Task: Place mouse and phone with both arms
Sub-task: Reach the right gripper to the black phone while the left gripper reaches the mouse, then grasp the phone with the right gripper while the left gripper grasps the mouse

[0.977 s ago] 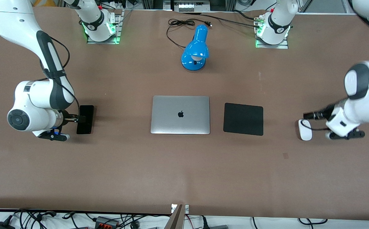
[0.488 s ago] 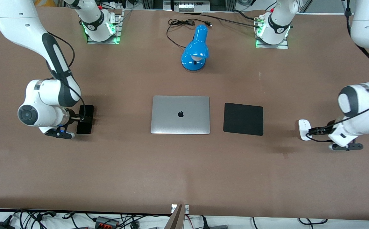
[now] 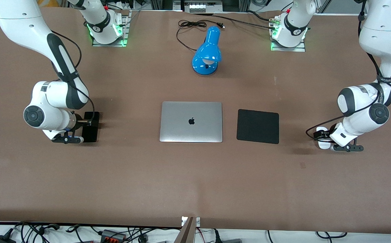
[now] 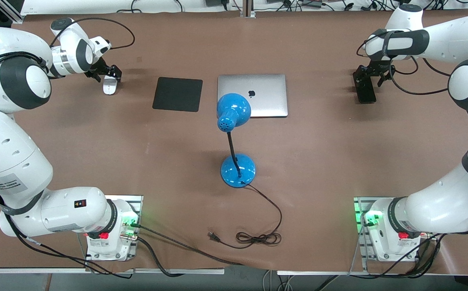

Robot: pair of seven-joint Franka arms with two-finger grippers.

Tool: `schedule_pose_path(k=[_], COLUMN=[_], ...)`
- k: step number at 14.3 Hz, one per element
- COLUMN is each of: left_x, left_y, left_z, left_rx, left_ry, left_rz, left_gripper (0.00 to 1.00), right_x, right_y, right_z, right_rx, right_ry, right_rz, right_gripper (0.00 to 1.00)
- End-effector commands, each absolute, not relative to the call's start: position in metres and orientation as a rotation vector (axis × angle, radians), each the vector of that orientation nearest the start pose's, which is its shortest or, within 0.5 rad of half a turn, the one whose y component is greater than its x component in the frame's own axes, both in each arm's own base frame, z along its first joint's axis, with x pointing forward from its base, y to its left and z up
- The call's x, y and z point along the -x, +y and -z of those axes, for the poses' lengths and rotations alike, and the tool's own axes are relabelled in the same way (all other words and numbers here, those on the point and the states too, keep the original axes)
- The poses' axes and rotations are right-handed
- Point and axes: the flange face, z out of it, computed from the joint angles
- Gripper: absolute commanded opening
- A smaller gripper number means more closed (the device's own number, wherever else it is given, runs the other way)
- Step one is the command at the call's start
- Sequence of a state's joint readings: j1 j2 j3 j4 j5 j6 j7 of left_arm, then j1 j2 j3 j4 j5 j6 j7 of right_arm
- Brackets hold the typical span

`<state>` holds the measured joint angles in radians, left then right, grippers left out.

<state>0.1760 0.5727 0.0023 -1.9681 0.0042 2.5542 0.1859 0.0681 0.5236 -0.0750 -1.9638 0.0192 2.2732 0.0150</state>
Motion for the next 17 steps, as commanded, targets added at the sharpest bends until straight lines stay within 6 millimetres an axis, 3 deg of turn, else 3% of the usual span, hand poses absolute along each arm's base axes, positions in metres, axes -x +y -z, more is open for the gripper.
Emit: schedule_pose_path(k=[1,3,5,8,12,13,14,15,17], left_x=[-0.601,-0.601,-0.604,-0.608,-0.624,-0.628,-0.629,-0.628,-0.627], left_y=[0.111,0.112,0.112,0.108,0.071,0.053,0.036,0.024,-0.003], left_z=[-0.178,-0.179,-0.183,-0.199,-0.263,-0.279,-0.289,-0.292,-0.294], left_rx=[3.124,3.123,3.121,3.118,3.153,3.167,3.175,3.180,3.195], left_ry=[0.070,0.072,0.094,0.114,0.195,0.240,0.289,0.321,0.379], left_rz=[0.034,0.036,0.048,0.074,-0.081,-0.171,-0.258,-0.305,-0.323], left_gripper=[0.80,0.50,0.36,0.32,0.31,0.31,0.31,0.31,0.31], right_x=[-0.579,-0.577,-0.575,-0.570,-0.569,-0.569,-0.571,-0.574,-0.580], right_y=[-0.002,-0.002,-0.002,-0.002,-0.003,-0.002,0.003,0.010,0.022], right_z=[-0.187,-0.185,-0.182,-0.176,-0.175,-0.176,-0.181,-0.186,-0.193], right_rx=[3.141,3.144,3.144,3.147,3.147,3.148,3.148,3.149,3.150], right_ry=[0.010,0.006,0.006,0.007,0.009,0.002,-0.005,-0.004,-0.034], right_rz=[-0.292,-0.266,-0.266,-0.247,-0.242,-0.242,-0.232,-0.217,-0.189], right_gripper=[1.00,1.00,1.00,1.00,1.00,0.92,0.57,0.41,0.24])
